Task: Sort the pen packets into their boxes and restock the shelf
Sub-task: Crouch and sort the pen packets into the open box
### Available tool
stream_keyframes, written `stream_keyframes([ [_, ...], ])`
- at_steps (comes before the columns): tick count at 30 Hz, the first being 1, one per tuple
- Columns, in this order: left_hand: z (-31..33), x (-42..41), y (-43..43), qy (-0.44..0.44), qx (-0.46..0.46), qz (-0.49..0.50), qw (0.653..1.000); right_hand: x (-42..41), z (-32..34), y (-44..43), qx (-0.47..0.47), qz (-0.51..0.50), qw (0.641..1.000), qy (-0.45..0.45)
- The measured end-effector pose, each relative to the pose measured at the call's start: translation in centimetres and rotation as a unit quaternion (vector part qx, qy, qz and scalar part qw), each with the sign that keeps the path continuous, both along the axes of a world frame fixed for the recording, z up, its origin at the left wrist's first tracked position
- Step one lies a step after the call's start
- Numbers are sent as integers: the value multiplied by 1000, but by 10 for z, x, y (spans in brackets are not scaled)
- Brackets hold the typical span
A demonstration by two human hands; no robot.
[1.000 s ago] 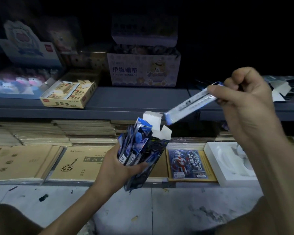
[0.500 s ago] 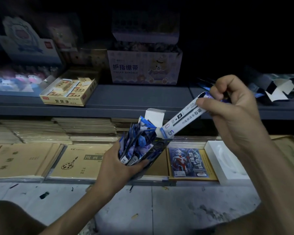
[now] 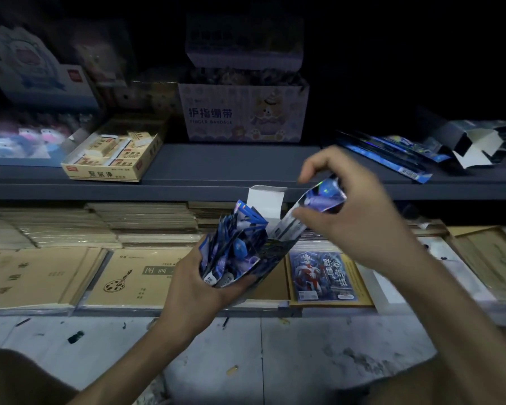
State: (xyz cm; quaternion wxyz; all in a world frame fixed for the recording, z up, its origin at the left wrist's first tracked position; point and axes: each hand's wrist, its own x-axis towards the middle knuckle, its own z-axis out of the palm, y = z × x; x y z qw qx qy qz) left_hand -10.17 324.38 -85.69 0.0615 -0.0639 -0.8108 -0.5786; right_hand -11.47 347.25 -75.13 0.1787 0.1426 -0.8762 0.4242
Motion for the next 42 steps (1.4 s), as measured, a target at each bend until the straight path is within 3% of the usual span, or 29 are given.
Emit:
stream_keyframes([
  [2, -1, 0, 1, -3, 6, -2, 1000, 3, -11, -9, 39, -9, 999, -10],
  [6, -4, -1, -1, -19, 5, -3, 1000, 4, -8, -1, -110, -53, 989, -83],
  [9, -5, -2, -1, -25, 4, 1, 1000, 3, -14, 5, -140, -68, 985, -79],
  [17, -7, 0, 1, -38, -2, -11, 999, 13, -20, -18, -96, -51, 994, -31],
  [22, -9, 0, 3, -28, -2, -3, 1000, 19, -15, -29, -101, -9, 988, -115],
  [32, -8, 3, 1, -32, -20, -24, 999, 13, -10, -35, -35, 0, 994, -103],
  [38, -11, 4, 0, -33, -43, -32, 998, 6, -7, -34, -16, 12, 984, -179],
  [42, -10, 4, 0, -38, -32, -38, 998, 4, -5, -37, -107, 22, 962, -249],
])
